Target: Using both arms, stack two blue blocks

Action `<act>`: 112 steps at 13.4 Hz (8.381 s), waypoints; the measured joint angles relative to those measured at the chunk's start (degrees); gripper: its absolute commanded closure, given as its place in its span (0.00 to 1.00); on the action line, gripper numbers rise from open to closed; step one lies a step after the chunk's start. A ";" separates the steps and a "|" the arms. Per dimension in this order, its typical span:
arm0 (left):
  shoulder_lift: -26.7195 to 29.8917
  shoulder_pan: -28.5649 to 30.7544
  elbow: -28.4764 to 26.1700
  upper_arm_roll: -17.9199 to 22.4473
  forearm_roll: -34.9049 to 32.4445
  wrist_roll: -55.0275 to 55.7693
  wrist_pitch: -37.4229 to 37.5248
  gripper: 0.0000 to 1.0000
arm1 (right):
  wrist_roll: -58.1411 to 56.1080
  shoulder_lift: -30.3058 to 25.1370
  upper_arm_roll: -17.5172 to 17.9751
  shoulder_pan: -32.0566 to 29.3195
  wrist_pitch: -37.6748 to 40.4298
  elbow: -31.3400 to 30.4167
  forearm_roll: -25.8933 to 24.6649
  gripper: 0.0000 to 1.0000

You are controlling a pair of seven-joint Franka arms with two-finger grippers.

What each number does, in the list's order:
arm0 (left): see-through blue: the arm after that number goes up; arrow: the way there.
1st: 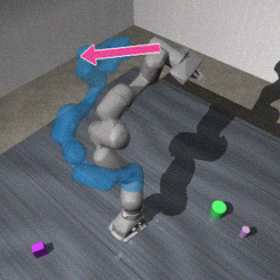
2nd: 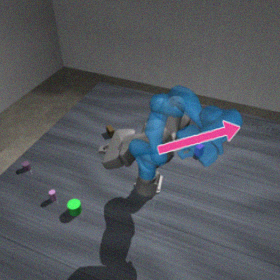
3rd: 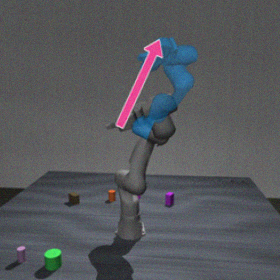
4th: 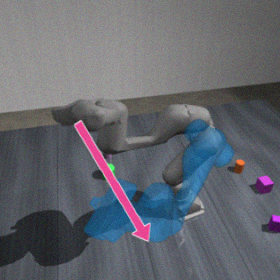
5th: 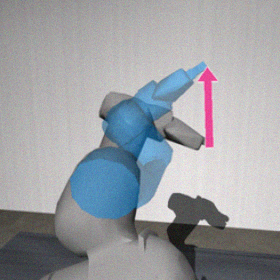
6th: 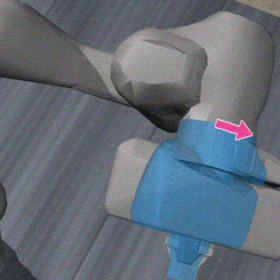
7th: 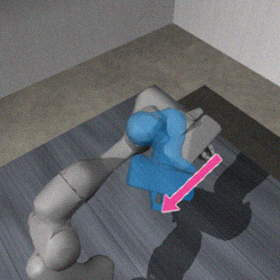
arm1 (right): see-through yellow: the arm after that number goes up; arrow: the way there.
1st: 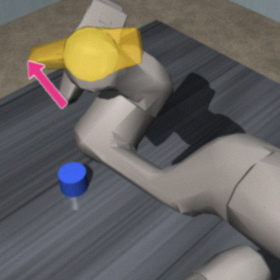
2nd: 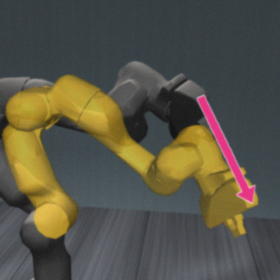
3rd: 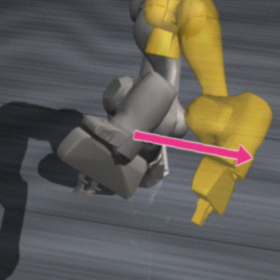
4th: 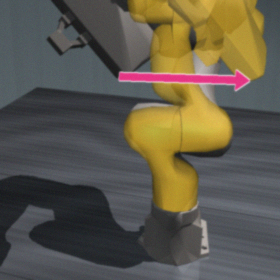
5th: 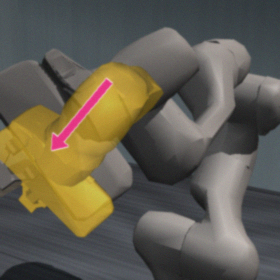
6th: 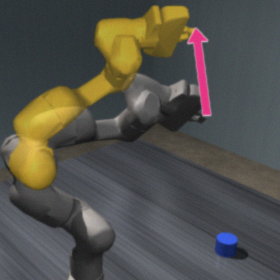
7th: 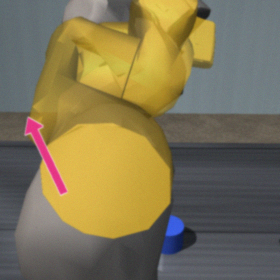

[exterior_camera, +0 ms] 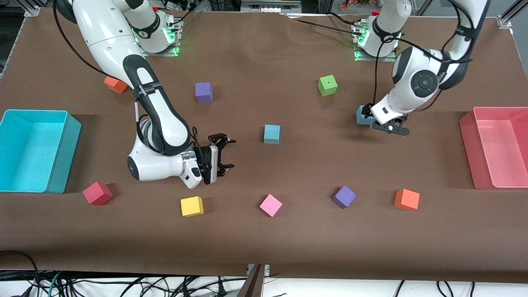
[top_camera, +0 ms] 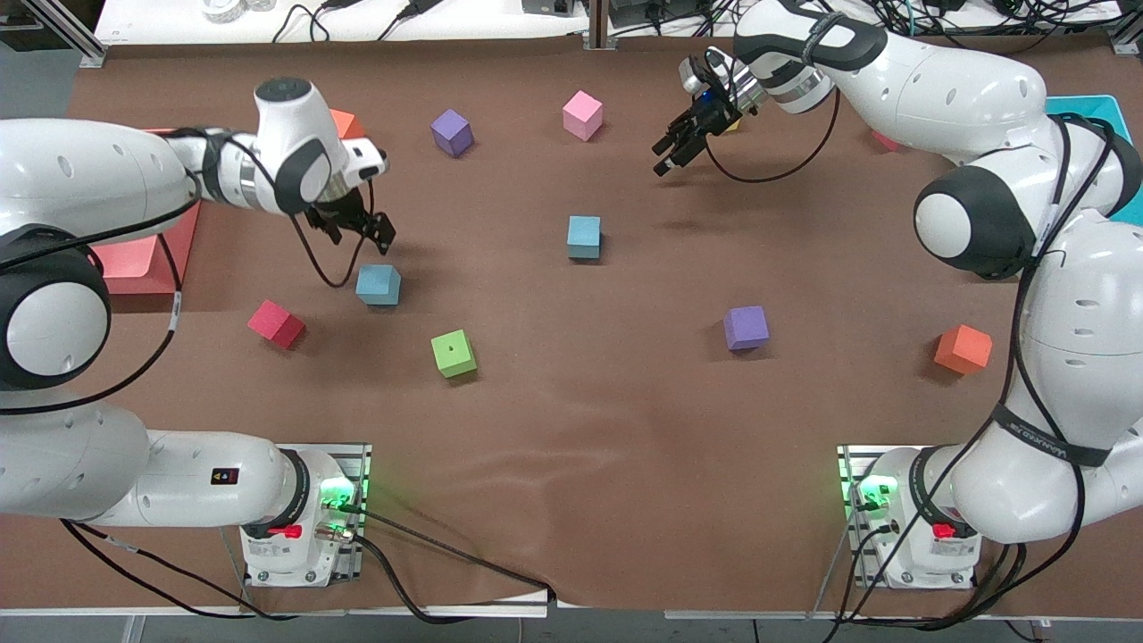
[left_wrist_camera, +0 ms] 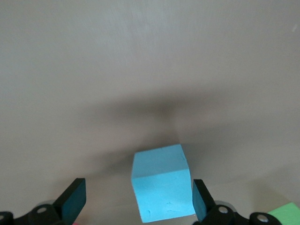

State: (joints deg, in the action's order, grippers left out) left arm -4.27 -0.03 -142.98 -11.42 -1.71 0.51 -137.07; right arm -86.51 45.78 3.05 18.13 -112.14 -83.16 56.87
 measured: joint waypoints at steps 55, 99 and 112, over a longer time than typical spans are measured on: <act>-26.45 -17.04 38.59 -13.71 11.97 49.15 3.01 0.66 | -45.37 5.01 0.57 8.11 -8.23 -11.63 29.63 0.00; -13.85 -13.19 45.55 -12.48 -1.08 44.39 38.29 0.00 | -23.73 -6.72 -11.60 6.89 1.05 -4.20 5.78 0.00; 4.80 -7.36 44.37 12.76 -0.11 -6.53 47.00 0.00 | 42.97 -7.04 -20.54 15.06 3.58 13.69 -19.34 0.00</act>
State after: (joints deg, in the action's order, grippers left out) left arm 0.53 -7.40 -98.61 1.34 -1.82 -6.03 -90.06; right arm -43.54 38.75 -17.49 33.19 -108.56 -69.47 37.53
